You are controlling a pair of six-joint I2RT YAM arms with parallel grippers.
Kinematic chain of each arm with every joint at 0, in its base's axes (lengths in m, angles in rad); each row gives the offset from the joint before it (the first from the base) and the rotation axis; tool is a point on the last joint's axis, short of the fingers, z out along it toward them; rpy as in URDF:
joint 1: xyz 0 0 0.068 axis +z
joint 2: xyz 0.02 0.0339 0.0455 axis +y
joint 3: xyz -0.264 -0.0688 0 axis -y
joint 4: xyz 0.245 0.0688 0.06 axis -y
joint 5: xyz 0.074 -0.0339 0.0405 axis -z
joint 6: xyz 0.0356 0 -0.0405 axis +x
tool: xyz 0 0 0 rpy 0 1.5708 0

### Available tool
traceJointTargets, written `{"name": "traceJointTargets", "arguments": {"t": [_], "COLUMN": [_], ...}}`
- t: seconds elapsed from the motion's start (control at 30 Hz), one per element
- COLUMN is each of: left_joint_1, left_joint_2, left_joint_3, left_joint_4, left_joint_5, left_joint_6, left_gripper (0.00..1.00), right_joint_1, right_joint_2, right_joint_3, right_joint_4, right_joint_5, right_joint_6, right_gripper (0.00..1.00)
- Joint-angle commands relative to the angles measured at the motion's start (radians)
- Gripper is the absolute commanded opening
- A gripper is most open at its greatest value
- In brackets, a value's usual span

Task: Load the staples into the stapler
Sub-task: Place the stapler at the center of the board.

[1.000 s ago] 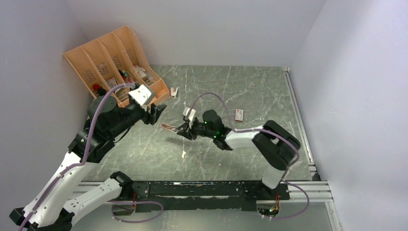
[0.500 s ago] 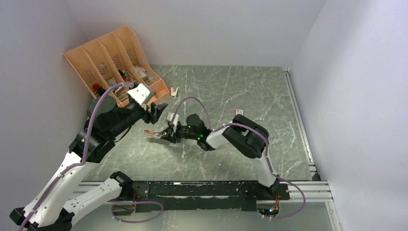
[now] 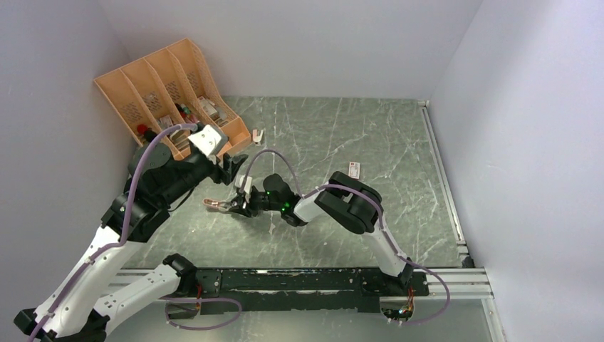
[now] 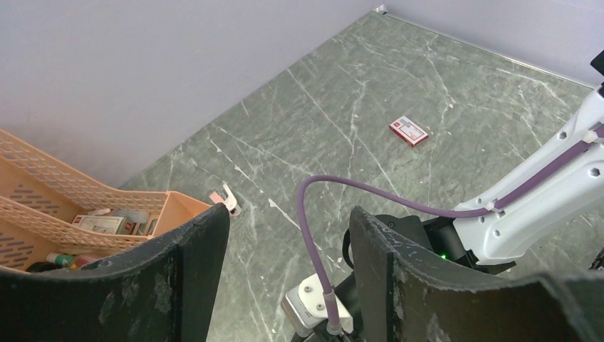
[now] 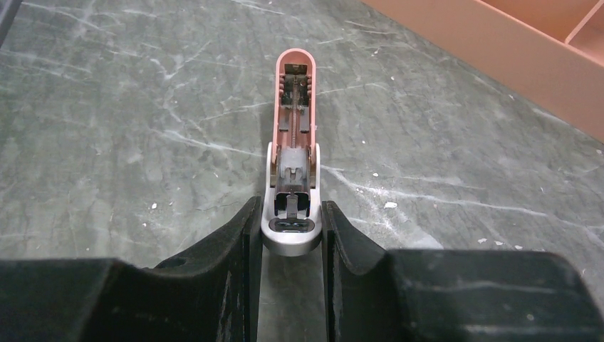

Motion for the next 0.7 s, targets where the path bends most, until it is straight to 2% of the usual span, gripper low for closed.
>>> {"name": "traceJointTargets", "arguments": {"t": [0.0, 0.5, 0.67], "left_joint_1": [0.005, 0.006, 0.006], "left_joint_2": [-0.010, -0.020, -0.027], "left_joint_3": [-0.010, -0.004, -0.006], "left_joint_4": [0.018, -0.010, -0.016], "left_joint_5": [0.003, -0.015, -0.061], "left_joint_6": [0.006, 0.017, 0.008], "left_gripper": [0.67, 0.67, 0.68], "right_joint_1": [0.012, 0.017, 0.015], "right_joint_2": [0.036, 0.034, 0.009], "right_joint_3": [0.024, -0.057, -0.100], "right_joint_4": [0.001, 0.038, 0.059], "right_joint_5": [0.020, 0.003, 0.005], "right_joint_6": [-0.035, 0.007, 0.024], "right_gripper": [0.09, 0.38, 0.48]}}
